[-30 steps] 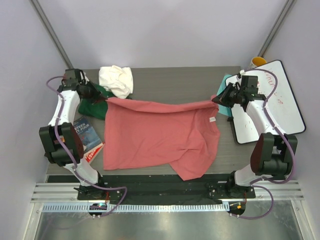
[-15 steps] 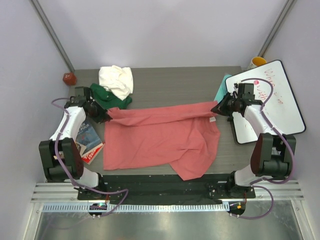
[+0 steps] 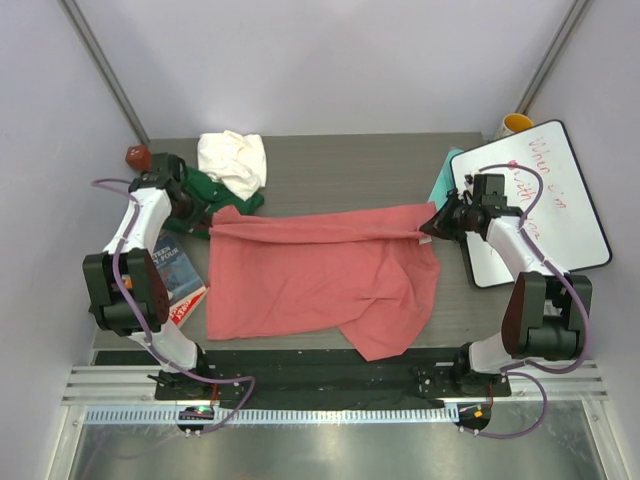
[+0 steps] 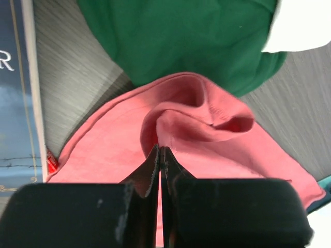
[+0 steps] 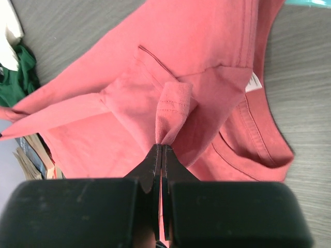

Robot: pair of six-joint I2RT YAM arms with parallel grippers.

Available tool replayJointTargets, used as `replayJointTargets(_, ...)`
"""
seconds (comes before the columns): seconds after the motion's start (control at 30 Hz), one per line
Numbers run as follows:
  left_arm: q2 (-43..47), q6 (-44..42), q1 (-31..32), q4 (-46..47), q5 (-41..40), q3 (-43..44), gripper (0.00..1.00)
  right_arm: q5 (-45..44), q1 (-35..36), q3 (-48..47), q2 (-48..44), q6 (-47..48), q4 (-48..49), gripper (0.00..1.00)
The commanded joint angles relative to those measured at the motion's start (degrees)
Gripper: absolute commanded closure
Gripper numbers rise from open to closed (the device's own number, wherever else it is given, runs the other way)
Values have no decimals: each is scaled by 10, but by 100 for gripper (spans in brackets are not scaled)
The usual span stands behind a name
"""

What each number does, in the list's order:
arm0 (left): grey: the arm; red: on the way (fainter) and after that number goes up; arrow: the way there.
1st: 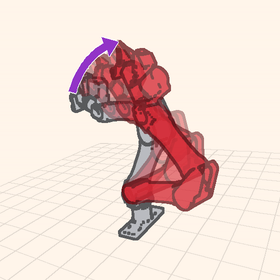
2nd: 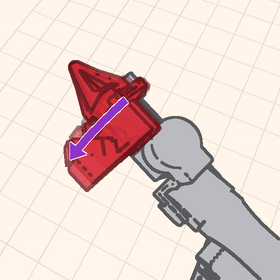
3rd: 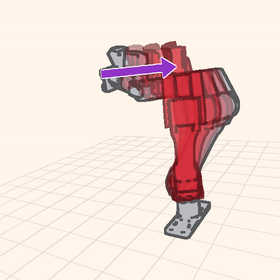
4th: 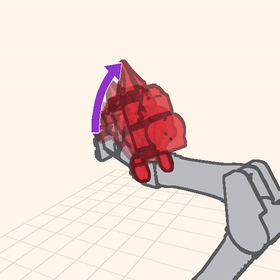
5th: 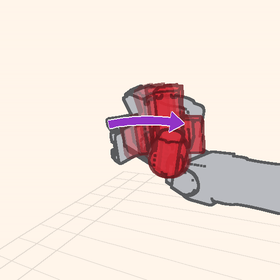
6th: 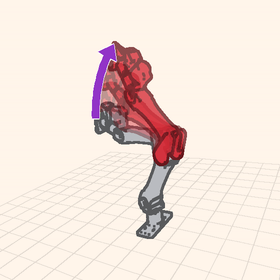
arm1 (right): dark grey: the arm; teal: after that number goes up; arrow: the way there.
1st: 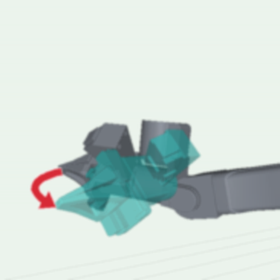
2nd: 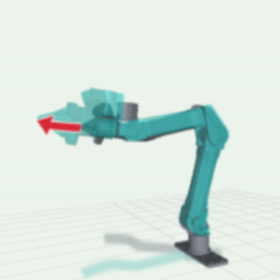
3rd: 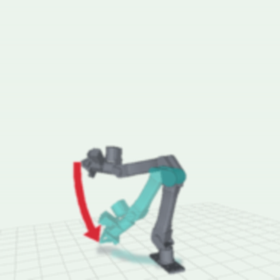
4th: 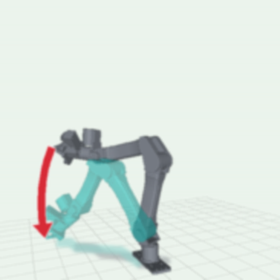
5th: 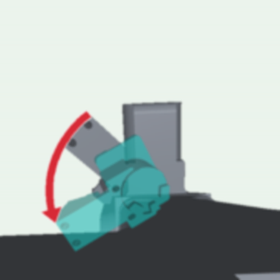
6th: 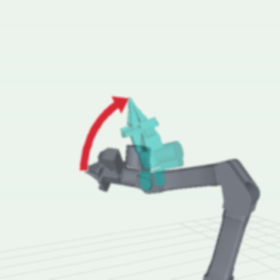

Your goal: Fold and stack the t-shirts

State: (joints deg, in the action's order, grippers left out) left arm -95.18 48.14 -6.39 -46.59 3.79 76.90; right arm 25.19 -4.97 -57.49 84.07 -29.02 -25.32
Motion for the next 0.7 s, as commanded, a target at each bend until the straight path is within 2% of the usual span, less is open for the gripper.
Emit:
replayJointTargets(0.0,-2,-2,-2,-55,-33,11,100,-6,3,18,-29,9,0,99)
replayJointTargets(0.43,64,-57,0,-100,-17,-71,100,-10,3,30,-19,12,-13,99)
replayJointTargets(0.67,40,-61,-1,-93,-29,-103,100,-10,4,45,-20,16,-18,99)
